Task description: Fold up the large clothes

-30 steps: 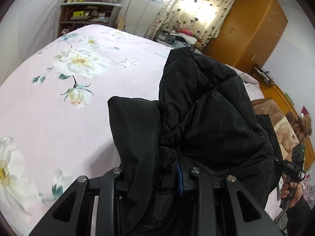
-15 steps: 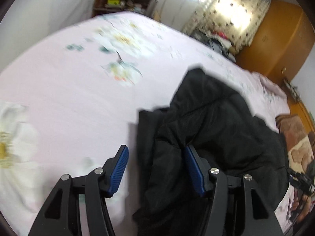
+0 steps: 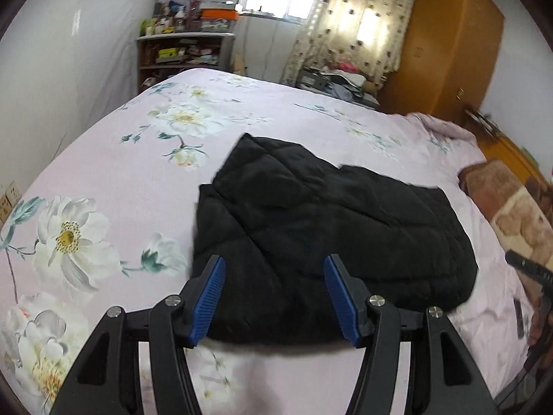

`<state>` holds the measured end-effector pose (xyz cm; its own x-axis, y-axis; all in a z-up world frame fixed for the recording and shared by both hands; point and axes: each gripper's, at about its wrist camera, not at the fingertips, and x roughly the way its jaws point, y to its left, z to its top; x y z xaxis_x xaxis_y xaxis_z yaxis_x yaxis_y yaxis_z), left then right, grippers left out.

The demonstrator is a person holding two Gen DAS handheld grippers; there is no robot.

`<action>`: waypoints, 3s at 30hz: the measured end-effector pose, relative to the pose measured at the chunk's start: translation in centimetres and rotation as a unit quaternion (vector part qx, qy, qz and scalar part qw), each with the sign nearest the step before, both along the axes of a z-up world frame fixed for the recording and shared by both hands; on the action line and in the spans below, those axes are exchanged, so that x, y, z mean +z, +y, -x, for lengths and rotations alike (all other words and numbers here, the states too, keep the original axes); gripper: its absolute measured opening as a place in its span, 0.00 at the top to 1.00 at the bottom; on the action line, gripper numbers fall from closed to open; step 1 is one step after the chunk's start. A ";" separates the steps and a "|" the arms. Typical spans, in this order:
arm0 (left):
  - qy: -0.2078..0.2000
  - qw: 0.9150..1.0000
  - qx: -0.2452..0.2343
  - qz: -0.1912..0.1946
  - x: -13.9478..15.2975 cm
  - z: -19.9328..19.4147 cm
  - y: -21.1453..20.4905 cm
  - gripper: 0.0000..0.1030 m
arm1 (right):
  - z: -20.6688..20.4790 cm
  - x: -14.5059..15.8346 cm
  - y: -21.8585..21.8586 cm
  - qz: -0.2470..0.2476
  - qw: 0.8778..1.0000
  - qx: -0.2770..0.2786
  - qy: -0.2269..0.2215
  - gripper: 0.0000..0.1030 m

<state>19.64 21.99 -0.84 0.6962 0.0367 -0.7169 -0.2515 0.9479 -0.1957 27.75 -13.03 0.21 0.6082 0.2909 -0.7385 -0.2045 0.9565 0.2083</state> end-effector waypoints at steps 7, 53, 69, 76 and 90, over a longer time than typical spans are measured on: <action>-0.004 1.000 -0.006 -0.013 3.2 5.5 -4.5 0.40 | 6.5 1.6 2.0 0.004 1.000 0.009 -0.003 0.43; 0.031 0.998 -0.038 -0.039 2.7 15.4 -14.2 0.33 | 19.6 2.2 7.4 0.073 0.996 0.036 -0.021 0.43; 0.031 0.998 -0.034 -0.036 3.0 15.6 -13.9 0.33 | 19.8 2.4 7.8 0.077 0.996 0.040 -0.024 0.43; 0.032 0.998 -0.035 -0.035 2.9 15.6 -14.0 0.33 | 19.9 2.4 7.8 0.077 0.996 0.041 -0.023 0.43; 0.037 0.998 -0.032 -0.035 2.6 15.6 -13.8 0.33 | 19.9 2.3 7.8 0.079 0.996 0.042 -0.020 0.43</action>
<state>4.03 8.17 1.80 0.6432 0.0450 -0.7644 -0.2014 0.9731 -0.1122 7.82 -5.18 2.46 0.6172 0.2235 -0.7544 -0.2899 0.9559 0.0460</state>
